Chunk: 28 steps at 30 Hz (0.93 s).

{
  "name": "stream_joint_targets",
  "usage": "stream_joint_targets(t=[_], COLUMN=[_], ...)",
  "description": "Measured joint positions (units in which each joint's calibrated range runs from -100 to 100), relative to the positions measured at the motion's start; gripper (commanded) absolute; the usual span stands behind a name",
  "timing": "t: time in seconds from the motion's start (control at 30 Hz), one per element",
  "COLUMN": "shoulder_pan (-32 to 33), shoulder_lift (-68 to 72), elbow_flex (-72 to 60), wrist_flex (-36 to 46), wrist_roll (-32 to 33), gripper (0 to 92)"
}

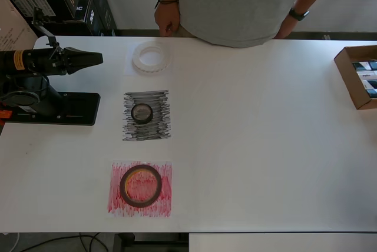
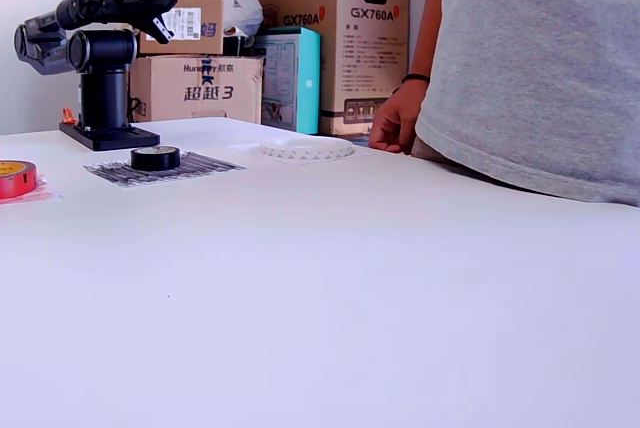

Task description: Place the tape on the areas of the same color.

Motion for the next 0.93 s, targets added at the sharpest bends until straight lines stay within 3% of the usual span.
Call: stream_joint_targets(t=[0.93], shoulder_pan=[-0.73], shoulder_lift=[0.00], elbow_flex=[0.00], wrist_flex=[1.71], wrist_roll=[-0.08], gripper=[0.1])
